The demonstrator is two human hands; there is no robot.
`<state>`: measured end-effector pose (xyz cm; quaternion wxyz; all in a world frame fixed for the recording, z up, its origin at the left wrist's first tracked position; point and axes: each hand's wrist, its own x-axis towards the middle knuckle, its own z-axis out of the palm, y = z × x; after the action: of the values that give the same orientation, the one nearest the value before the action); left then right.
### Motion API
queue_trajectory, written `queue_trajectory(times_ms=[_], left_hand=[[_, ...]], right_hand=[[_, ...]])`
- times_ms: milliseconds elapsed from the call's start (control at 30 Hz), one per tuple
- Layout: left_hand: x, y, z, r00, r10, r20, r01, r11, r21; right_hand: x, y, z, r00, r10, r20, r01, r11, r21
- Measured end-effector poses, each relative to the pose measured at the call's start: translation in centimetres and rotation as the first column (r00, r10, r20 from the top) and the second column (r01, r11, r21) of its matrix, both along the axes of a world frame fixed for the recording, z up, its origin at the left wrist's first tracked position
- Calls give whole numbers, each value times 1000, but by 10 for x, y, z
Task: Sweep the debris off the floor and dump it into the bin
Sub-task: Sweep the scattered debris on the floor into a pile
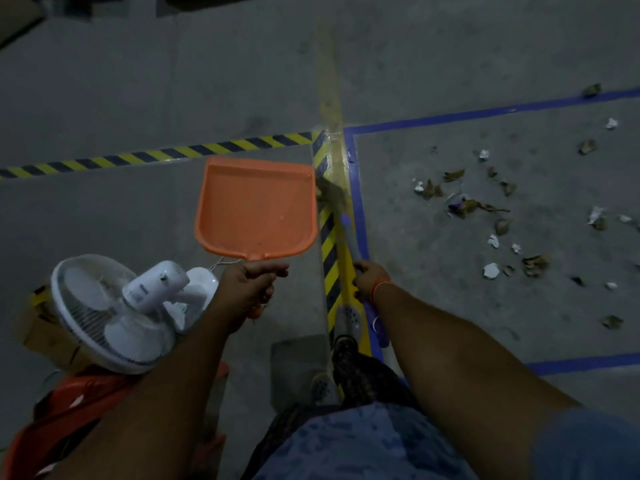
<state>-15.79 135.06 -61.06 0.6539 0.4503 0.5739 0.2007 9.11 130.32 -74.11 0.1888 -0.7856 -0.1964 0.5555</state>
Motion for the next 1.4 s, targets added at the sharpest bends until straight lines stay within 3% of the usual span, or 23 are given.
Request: queue_trajectory(times_ms=[300,500,733,933,1133,1267,1400], left_hand=[[68,72,12,996,-79,48,78,997,6],[93,114,11,986,-168,24,167,986,12],[116,165,8,968,-249,44,250,968,-12],[132,210,12,945,-321,66,322,947,-5],[131,251,8,927,-361,99,364,931,-23],[132,277,2,919,-381,101,383,924,-1],[143,300,1,920,-386,70,386,922,7]], right_hand=[[84,56,-10,903,-387,187,393,919,4],[102,60,32,915,-287,283,291,956,30],[102,77,21,975,-117,190,117,993,10],[124,74,-27,944,-255,209,280,955,-97],[146,108,22,817,-428,387,479,877,-40],[144,134,29,804,-439,400,469,883,26],[140,158,27,865,-337,373,337,939,68]])
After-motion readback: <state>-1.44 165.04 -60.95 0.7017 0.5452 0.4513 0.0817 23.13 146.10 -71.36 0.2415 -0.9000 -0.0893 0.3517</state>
